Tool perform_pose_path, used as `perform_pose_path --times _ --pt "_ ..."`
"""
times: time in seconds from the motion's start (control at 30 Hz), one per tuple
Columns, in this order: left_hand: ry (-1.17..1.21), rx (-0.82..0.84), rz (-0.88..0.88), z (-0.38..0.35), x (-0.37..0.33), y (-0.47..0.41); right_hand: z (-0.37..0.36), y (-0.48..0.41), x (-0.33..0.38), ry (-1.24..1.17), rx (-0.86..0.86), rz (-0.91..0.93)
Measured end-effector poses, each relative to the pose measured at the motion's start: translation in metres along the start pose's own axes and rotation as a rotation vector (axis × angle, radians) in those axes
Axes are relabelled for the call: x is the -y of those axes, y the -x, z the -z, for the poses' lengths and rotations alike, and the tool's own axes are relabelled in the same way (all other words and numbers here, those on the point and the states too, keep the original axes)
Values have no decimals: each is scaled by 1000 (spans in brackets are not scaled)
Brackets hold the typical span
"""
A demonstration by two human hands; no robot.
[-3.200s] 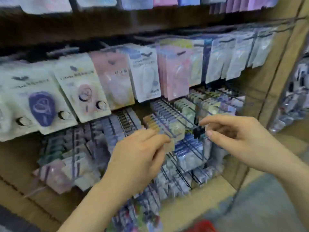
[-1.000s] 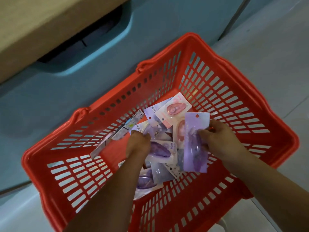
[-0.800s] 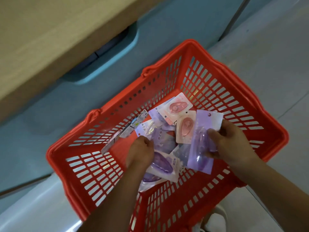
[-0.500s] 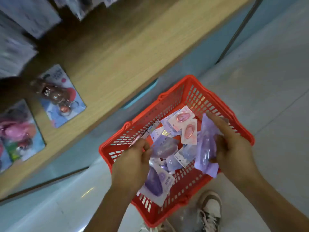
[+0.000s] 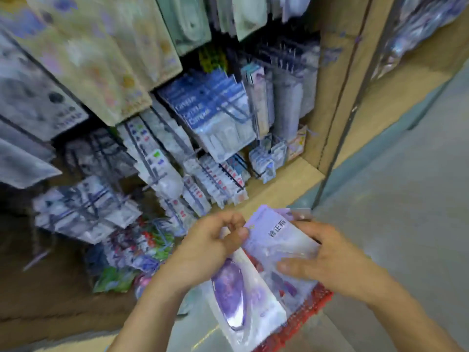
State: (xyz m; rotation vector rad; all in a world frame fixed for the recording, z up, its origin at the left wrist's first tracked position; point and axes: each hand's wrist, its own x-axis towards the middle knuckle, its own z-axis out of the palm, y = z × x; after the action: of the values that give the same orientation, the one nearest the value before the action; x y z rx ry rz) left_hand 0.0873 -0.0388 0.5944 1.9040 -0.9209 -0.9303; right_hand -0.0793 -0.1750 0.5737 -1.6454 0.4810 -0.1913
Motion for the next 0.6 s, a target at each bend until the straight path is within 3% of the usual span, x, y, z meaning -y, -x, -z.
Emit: perform_pose_path --times 0.07,0.17,0.3,0.4,0.6 --pt "-34 -91 -68 16 -49 10 8 16 53 29 7 82" --pt "17 -280 -198 35 -118 26 16 31 115 -130 -56 170" --pt "4 -370 -343 55 -195 51 29 51 179 -278 -122 235" --pt "-110 -445 -398 69 -232 68 41 63 211 -408 -185 268" --pt "-385 -661 -565 84 -290 92 38 75 265 -318 -148 403"
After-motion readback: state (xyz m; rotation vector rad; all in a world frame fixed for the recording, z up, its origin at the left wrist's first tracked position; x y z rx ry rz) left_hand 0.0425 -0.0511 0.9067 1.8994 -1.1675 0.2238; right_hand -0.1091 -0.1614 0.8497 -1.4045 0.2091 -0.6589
